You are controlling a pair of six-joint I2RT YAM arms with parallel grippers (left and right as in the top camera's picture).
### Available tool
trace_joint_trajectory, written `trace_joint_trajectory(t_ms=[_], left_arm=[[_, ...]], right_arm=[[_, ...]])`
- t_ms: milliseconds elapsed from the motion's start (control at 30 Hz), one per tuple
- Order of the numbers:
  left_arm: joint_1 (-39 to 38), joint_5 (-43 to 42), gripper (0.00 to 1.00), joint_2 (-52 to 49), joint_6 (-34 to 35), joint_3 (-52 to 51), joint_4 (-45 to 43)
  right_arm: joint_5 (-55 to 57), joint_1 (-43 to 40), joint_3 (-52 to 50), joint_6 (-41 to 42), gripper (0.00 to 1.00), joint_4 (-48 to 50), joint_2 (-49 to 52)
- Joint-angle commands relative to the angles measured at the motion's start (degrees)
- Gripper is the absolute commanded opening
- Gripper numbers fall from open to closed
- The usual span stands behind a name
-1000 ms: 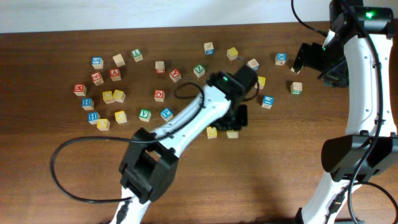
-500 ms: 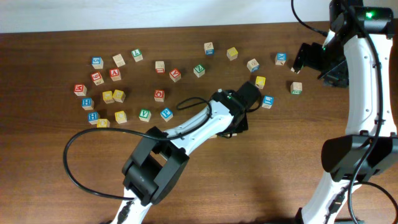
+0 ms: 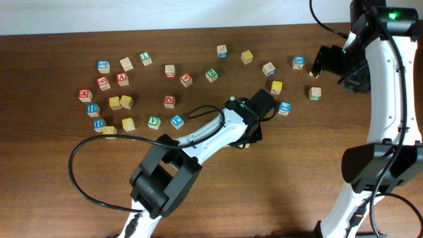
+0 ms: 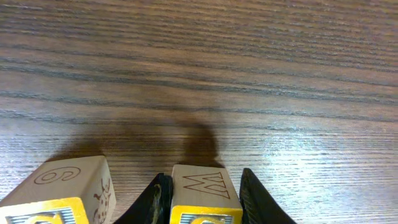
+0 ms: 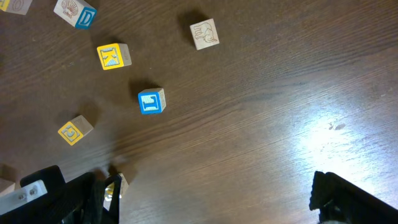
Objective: Spell out RSS
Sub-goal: 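Carry the second S block and set it right of the first S, then grasp the green R block again with the left gripper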
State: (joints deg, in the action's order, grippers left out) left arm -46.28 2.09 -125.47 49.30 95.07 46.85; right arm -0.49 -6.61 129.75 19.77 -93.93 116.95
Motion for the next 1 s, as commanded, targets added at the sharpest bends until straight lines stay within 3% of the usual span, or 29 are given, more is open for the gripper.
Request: trace_joint_trajectory(t_ms=[0, 267, 333, 500, 633, 700, 733, 767, 800, 867, 967], left_arm=[[0.1, -1.1, 0.23, -0.4, 0.4, -0.4, -0.2], [1.8, -0.9, 0.27, -0.4, 0.4, 0.0, -0.3], [1.8, -0.9, 0.33, -0.4, 0.3, 1.1, 0.3], [1.8, -0.8, 0.38, -0.4, -0.2, 4.0, 2.7], [2.4, -0.8, 0.44, -0.4, -5.5, 17.6, 12.1], [5.3, -0.8, 0.45, -0.4, -5.7, 30.7, 23.3], [8.2, -0.7, 0.52, -0.4, -7.9, 38.7, 31.0], [11.2, -0.8, 0.94, -0.4, -11.9, 44.2, 36.8], [13.8, -0.8, 0.99, -0.4, -16.3, 48.5, 41.4], [19.1, -0.8, 0.99, -0.3, -19.5, 53.6, 48.8], [26.3, -6.3, 0.99, 5.6, -26.1, 53.9, 49.9]], right_arm=[[-0.3, -0.2, 0.4, 0.5, 0.98, -0.1, 0.0], [-0.3, -0.2, 0.4, 0.5, 0.98, -0.1, 0.0], [-0.3, -0.2, 0.4, 0.5, 0.98, -0.1, 0.0], [-0.3, -0.2, 0.4, 0.5, 0.98, -0.1, 0.0], [-0.3, -0.2, 0.4, 0.5, 0.98, -0.1, 0.0], [-0.3, -0.2, 0.4, 0.5, 0.98, -0.1, 0.0], [-0.3, -0.2, 0.4, 0.5, 0.98, -0.1, 0.0], [-0.3, -0.2, 0.4, 0.5, 0.98, -0.1, 0.0], [-0.3, -0.2, 0.4, 0.5, 0.98, -0.1, 0.0], [-0.3, -0.2, 0.4, 0.5, 0.98, -0.1, 0.0], [-0.3, -0.2, 0.4, 0.5, 0.98, -0.1, 0.0]])
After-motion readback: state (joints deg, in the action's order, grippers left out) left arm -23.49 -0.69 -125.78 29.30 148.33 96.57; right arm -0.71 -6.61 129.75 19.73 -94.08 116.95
